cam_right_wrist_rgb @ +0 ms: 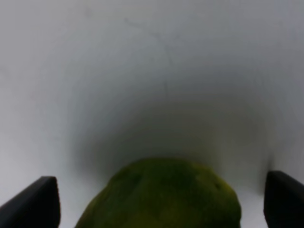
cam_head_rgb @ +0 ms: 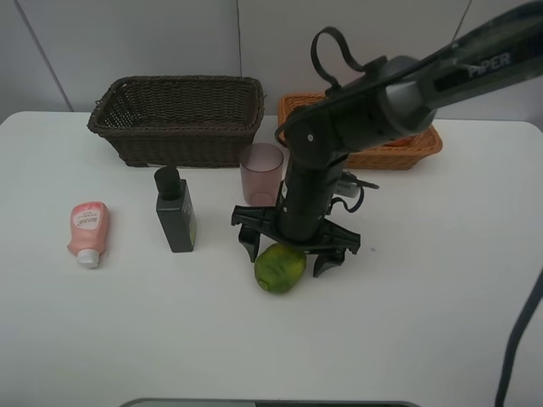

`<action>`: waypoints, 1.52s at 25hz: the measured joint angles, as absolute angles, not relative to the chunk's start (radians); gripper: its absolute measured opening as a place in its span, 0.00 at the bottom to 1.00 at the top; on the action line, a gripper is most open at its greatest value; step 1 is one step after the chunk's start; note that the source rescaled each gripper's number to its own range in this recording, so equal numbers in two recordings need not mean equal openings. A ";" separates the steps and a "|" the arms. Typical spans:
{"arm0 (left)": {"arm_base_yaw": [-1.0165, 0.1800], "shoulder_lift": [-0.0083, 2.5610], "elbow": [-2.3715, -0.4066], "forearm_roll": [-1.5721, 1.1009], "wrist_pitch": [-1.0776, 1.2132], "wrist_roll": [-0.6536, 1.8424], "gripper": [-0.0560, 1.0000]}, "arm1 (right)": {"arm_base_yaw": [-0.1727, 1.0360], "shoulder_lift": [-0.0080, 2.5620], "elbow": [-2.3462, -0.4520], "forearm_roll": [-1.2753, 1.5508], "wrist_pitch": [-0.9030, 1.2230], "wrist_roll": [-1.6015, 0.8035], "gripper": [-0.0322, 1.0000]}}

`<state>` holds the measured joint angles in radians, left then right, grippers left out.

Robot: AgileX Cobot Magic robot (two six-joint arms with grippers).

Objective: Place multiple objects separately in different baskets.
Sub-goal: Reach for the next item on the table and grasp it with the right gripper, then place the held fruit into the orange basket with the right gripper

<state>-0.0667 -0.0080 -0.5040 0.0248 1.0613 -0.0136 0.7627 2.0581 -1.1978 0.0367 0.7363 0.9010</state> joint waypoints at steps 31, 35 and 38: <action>-0.067 -0.008 -0.504 0.025 1.061 -0.014 1.00 | 0.765 2.026 -1.198 0.037 0.756 0.831 0.17; -0.067 -0.008 -0.504 0.025 1.061 -0.014 1.00 | 0.749 1.984 -1.198 0.037 0.792 0.746 0.17; -0.067 -0.008 -0.504 0.025 1.061 -0.014 1.00 | 0.724 1.965 -1.207 0.033 0.847 0.657 0.17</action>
<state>-0.0667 -0.0080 -0.5040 0.0248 1.0613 -0.0136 0.7242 1.9649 -1.2075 0.0326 0.8466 0.6569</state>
